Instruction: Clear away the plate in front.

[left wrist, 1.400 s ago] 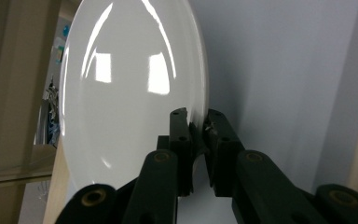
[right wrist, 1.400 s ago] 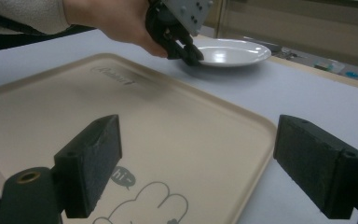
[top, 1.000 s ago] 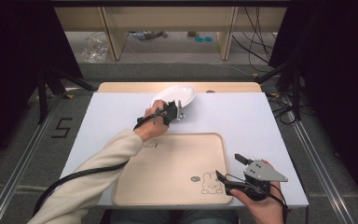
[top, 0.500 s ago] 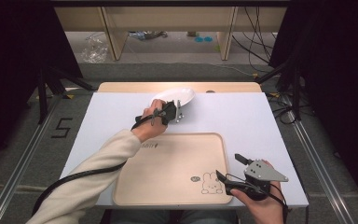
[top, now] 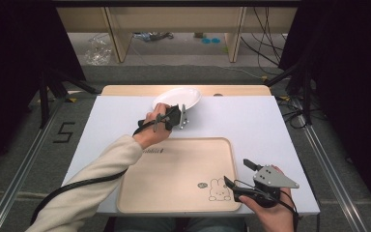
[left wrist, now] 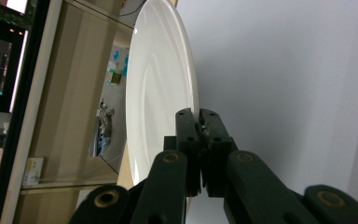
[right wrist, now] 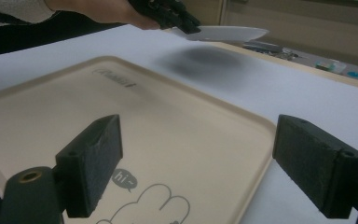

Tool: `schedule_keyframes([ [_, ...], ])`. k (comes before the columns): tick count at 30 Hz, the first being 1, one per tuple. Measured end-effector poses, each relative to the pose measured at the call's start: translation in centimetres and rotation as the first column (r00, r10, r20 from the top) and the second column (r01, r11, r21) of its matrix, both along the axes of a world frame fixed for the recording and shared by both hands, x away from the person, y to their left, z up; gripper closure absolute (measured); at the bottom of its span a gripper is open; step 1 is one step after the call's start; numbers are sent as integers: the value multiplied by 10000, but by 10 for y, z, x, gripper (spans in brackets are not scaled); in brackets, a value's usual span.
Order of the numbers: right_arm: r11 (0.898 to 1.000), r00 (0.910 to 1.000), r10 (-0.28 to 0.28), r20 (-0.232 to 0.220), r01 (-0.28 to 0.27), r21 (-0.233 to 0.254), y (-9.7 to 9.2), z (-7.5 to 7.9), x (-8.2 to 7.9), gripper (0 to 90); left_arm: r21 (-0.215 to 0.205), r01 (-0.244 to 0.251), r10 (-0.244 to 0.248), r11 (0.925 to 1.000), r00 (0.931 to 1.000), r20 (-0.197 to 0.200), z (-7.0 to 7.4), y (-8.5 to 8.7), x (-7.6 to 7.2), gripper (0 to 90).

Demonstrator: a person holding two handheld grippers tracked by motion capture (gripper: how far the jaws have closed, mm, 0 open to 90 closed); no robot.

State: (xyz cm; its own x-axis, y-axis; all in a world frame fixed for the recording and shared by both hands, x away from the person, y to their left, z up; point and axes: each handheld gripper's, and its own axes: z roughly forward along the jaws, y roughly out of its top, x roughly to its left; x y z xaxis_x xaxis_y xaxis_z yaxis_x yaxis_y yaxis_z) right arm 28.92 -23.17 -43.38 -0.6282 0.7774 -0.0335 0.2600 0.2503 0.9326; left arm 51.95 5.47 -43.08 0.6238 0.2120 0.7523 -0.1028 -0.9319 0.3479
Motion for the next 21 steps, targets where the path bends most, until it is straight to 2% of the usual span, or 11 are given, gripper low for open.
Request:
schedule_keyframes([
  [1, 10000, 10000, -11, -12, 11, -22, 0, 0, 0, 169, -128, -2, 3, 9999, 10000, 42, 0, 0, -1, 876],
  [7, 10000, 10000, 10, -1, -10, 24, 0, 0, 0, 169, -135, 90, -88, 9999, 9998, 197, 1, 2, -7, 875],
  [11, 10000, 10000, 0, 8, 0, 38, 0, 0, 0, 170, 102, 166, -168, 9998, 9997, 178, 4, 4, -10, 875],
  [13, 10000, 10000, -36, 5, 36, 8, 0, 0, 0, 170, -96, 178, -177, 9998, 9997, 146, 3, 5, -12, 874],
  [14, 10000, 10000, -39, -15, 39, -54, 0, 0, 0, 170, 89, 204, -205, 9998, 9997, 114, 3, 6, -15, 874],
  [15, 10000, 9997, 13, 239, -13, -15, 0, 0, 1, 170, -124, 164, -163, 9998, 9998, 107, 1, 7, -16, 874],
  [16, 10000, 9997, 13, 239, -13, -15, 0, 0, 1, 170, -124, 164, -163, 9998, 9998, 107, 1, 7, -16, 875],
  [17, 10000, 10000, 14, 1, -14, 19, 0, 0, 0, 170, 145, 235, -236, 9996, 9997, 115, 2, 8, -17, 875],
  [19, 10000, 10000, 55, 69, -55, 82, 0, -1, 1, 170, 52, 256, -257, 9997, 9996, 123, 0, 9, -19, 875],
  [20, 10000, 9997, 24, 253, -24, 2, 0, 0, 2, 170, 206, 279, -281, 9994, 9996, 104, 1, 10, -20, 875],
  [21, 10000, 9998, 5, 204, -4, -42, 0, 0, 1, 171, 169, 277, -279, 9995, 9995, 120, 1, 10, -21, 875],
])
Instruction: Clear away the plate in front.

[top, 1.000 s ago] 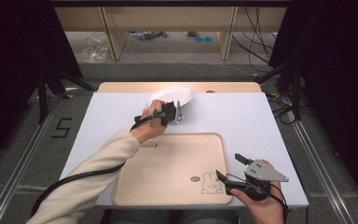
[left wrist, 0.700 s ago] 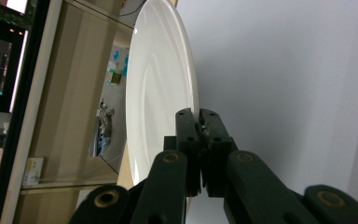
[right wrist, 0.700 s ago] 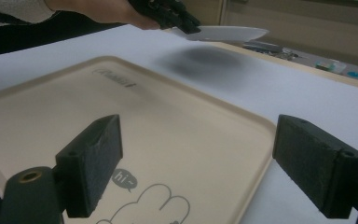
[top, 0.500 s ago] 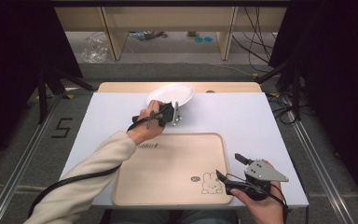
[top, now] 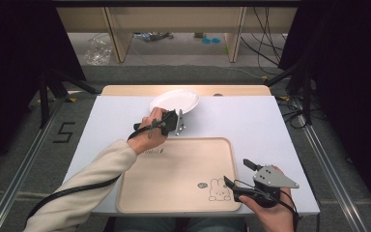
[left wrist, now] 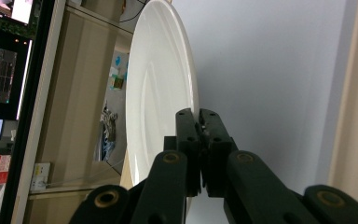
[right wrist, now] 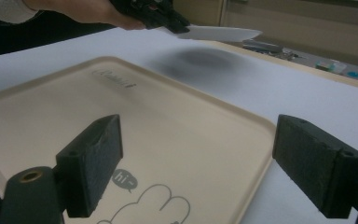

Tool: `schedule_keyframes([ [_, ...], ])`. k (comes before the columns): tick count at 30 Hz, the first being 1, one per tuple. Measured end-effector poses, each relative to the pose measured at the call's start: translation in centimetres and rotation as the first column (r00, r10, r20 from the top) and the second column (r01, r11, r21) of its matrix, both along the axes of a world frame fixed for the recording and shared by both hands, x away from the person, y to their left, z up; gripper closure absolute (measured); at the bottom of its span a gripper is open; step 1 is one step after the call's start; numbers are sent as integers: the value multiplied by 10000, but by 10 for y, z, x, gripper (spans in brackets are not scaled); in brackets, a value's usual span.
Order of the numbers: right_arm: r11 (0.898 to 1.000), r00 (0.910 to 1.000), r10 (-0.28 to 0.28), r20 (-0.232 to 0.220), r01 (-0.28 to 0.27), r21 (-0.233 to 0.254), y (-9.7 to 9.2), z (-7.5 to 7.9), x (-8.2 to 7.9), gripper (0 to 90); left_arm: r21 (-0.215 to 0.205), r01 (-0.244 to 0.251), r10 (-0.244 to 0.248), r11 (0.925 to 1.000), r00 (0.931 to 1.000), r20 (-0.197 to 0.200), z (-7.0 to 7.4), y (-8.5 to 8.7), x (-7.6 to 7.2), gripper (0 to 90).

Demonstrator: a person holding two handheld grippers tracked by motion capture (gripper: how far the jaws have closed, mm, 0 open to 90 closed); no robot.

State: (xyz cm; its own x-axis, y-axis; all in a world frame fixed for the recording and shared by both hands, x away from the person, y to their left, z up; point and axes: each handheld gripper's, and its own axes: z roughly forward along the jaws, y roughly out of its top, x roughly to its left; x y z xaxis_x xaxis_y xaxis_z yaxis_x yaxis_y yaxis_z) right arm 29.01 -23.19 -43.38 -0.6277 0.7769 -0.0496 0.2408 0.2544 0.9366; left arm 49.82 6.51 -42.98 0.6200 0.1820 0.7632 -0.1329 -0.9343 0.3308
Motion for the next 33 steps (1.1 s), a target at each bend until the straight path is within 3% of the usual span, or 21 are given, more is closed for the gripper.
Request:
schedule_keyframes([
  [2, 10000, 9999, 10, -139, -9, 48, 1, 0, -1, 171, -178, 44, -45, 9998, 10000, -26, -1, 1, -4, 874],
  [3, 10000, 10000, -7, 15, 7, 6, 0, 0, 0, 171, 0, 76, -76, 10000, 10000, -12, 1, 2, -5, 874],
  [8, 10000, 9998, 7, -174, -5, 78, 1, 0, -1, 171, -23, 157, -157, 9999, 9999, 14, 3, 2, -12, 874],
  [10, 10000, 10000, -5, 19, 5, -8, 0, 0, 0, 171, -96, 146, -146, 9998, 9999, 24, 3, 2, -15, 875],
  [11, 10000, 9998, 5, -202, -3, 75, 1, 0, -1, 172, -99, 193, -193, 9998, 9998, 4, 4, 2, -16, 875],
  [14, 10000, 9998, 7, -207, -6, 95, 1, 0, -1, 171, -89, 248, -247, 9997, 9997, 37, 4, 2, -19, 874],
  [26, 10000, 9998, -71, -192, 71, 48, 1, 1, -1, 171, 5, 383, -383, 9993, 9991, 192, 8, 3, -30, 874],
  [33, 10000, 10000, -88, 42, 88, 8, 0, 1, 0, 171, -10, 388, -388, 9992, 9989, 249, 10, 4, -36, 874],
])
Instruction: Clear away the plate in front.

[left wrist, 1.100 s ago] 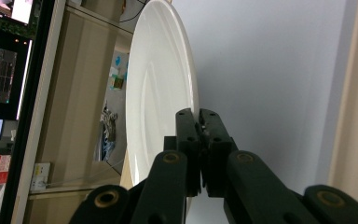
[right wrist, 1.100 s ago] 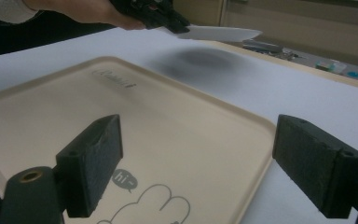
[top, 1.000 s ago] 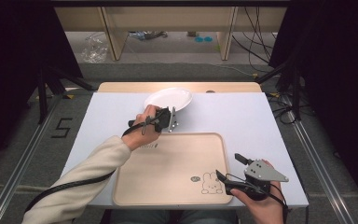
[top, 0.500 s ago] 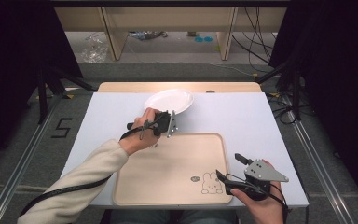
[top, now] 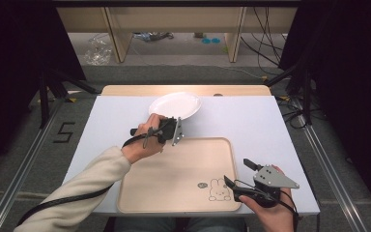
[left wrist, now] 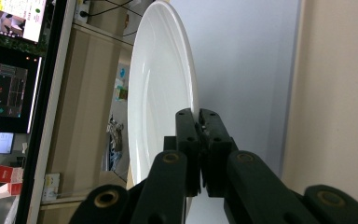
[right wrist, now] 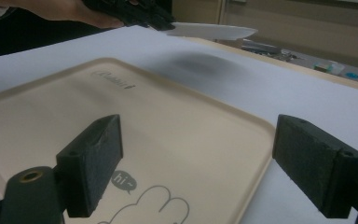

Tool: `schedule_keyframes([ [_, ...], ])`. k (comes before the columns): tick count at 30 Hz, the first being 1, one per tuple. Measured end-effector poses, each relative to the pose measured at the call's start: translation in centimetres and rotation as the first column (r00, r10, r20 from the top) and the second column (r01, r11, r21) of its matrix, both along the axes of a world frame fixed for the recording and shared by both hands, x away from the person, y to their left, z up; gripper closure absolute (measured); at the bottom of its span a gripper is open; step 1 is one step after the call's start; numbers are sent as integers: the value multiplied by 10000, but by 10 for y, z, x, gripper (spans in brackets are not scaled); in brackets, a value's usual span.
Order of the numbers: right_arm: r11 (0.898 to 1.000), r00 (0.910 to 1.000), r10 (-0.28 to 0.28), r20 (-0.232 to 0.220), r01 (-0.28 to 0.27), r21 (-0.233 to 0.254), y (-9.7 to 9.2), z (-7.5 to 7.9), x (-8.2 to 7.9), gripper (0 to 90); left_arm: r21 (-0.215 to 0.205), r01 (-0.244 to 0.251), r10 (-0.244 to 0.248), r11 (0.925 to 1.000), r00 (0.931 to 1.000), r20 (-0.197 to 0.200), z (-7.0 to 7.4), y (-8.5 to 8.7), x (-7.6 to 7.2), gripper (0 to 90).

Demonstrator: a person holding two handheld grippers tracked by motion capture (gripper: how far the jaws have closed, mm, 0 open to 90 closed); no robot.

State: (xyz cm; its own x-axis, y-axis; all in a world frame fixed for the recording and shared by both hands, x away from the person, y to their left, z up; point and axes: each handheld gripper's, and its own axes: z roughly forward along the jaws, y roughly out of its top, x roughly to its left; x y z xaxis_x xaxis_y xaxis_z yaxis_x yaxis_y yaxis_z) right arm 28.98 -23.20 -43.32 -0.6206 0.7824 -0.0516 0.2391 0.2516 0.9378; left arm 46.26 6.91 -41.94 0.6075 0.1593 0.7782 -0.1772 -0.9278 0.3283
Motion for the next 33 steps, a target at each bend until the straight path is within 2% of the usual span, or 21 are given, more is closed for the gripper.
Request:
schedule_keyframes([
  [8, 10000, 10000, -2, 3, 2, 3, 0, 0, 0, 171, 50, 73, -73, 10000, 9999, 120, 4, 1, -4, 873],
  [9, 10000, 9999, 5, -121, -4, 42, 1, 0, -1, 171, 32, 57, -57, 10000, 9999, 82, 5, 2, -5, 873],
  [11, 10000, 10000, 16, -21, -16, 1, 0, 0, 0, 171, 52, 66, -67, 10000, 9997, 227, 6, 2, -5, 873],
  [12, 10000, 10000, 16, -21, -16, 1, 0, 0, 0, 171, 3, 62, -63, 10000, 9999, 126, 6, 2, -6, 873],
  [14, 10000, 10000, -6, -8, 6, 9, 0, 0, 0, 171, 42, 103, -104, 9999, 9997, 212, 7, 2, -7, 873],
  [15, 10000, 9998, 12, -218, -10, 85, 1, 0, -1, 171, 58, 81, -82, 10000, 9997, 227, 8, 2, -8, 873],
  [16, 10000, 9997, 4, -243, -2, 64, 1, 0, -1, 171, 21, 105, -106, 9999, 9996, 262, 8, 3, -9, 872],
  [17, 10000, 10000, 11, -13, -11, 1, 0, 0, 0, 171, 60, 116, -118, 9999, 9996, 272, 10, 3, -10, 872],
  [19, 10000, 10000, -8, -6, 8, 7, 0, 0, 0, 171, 63, 129, -131, 9999, 9995, 296, 10, 3, -11, 872],
  [20, 10000, 9997, 5, -241, -3, 75, 1, 0, -1, 171, 101, 123, -127, 9999, 9992, 375, 11, 3, -13, 872],
  [21, 10000, 9997, 3, -248, -1, 76, 1, 0, -1, 171, 93, 125, -129, 9999, 9991, 392, 12, 3, -13, 872],
  [26, 10000, 9998, 4, -211, -2, 84, 1, 0, -1, 171, 164, 178, -185, 9997, 9989, 426, 13, 4, -17, 871],
  [27, 10000, 10000, -21, -38, 21, 17, 0, 0, 0, 171, 164, 178, -185, 9997, 9989, 426, 13, 4, -17, 872],
  [28, 10000, 9997, -17, -237, 18, 50, 1, 0, -1, 171, 156, 196, -202, 9997, 9990, 410, 13, 4, -19, 871],
  [33, 10000, 9998, -18, -194, 19, 71, 1, 0, -1, 171, 96, 138, -142, 9999, 9991, 388, 15, 6, -21, 871],
])
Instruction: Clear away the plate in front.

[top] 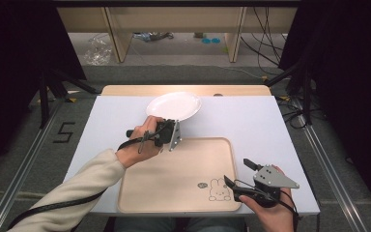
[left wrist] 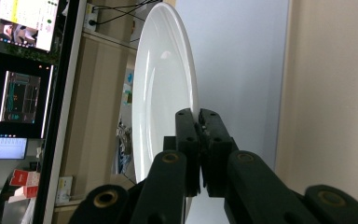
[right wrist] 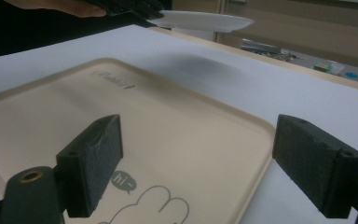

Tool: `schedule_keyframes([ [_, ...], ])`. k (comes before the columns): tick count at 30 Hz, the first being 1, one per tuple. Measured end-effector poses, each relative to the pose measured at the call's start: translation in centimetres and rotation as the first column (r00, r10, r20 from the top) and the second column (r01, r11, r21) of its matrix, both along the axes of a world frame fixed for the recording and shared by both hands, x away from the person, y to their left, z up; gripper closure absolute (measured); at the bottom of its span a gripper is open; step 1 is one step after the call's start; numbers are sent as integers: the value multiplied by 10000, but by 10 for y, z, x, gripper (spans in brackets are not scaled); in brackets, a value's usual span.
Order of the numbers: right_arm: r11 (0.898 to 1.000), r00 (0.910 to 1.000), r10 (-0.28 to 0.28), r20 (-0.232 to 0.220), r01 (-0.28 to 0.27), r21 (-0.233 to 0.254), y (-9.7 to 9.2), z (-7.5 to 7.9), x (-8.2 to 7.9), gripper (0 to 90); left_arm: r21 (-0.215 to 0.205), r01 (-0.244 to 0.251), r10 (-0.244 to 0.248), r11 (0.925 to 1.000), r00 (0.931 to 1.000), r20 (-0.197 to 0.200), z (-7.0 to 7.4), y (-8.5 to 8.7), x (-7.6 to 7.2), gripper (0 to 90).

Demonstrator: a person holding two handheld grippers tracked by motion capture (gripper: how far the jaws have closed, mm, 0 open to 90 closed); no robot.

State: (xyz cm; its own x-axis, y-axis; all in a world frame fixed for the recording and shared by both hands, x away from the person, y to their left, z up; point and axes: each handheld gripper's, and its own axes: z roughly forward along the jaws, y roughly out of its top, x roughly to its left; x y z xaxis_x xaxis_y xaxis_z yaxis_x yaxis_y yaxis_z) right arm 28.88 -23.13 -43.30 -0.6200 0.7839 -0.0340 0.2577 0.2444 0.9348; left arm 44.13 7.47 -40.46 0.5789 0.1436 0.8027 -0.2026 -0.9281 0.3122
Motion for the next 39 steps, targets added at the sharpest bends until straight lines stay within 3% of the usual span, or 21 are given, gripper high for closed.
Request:
schedule_keyframes([
  [15, 10000, 9998, -8, 175, 9, -79, -1, 0, 1, 171, 26, 109, -109, 9999, 9998, 136, 0, 5, -8, 871],
  [16, 10000, 10000, -5, -39, 5, -5, 0, 0, 0, 171, 30, 109, -109, 9999, 9999, 108, 0, 6, -9, 871],
  [21, 10000, 10000, 0, -53, 0, -11, 0, 0, 0, 171, 7, 162, -163, 9999, 9997, 198, 1, 8, -12, 871],
  [26, 10000, 9999, -16, 167, 18, -72, -1, 0, 1, 171, 22, 162, -163, 9999, 9997, 191, 1, 9, -16, 871],
  [27, 10000, 10000, -10, -34, 10, -15, 0, 0, 0, 171, 47, 185, -186, 9998, 9995, 239, 1, 9, -16, 871],
  [29, 10000, 9998, 16, 199, -15, -37, -1, 0, 1, 171, 105, 199, -202, 9997, 9994, 275, 2, 10, -18, 871],
  [33, 10000, 10000, -8, -59, 8, 5, 0, 0, 0, 171, 9, 237, -237, 9997, 9995, 232, 3, 11, -21, 871],
  [39, 10000, 10000, -9, -63, 9, -4, 0, 0, 0, 171, 40, 331, -332, 9994, 9989, 333, 6, 11, -26, 871],
])
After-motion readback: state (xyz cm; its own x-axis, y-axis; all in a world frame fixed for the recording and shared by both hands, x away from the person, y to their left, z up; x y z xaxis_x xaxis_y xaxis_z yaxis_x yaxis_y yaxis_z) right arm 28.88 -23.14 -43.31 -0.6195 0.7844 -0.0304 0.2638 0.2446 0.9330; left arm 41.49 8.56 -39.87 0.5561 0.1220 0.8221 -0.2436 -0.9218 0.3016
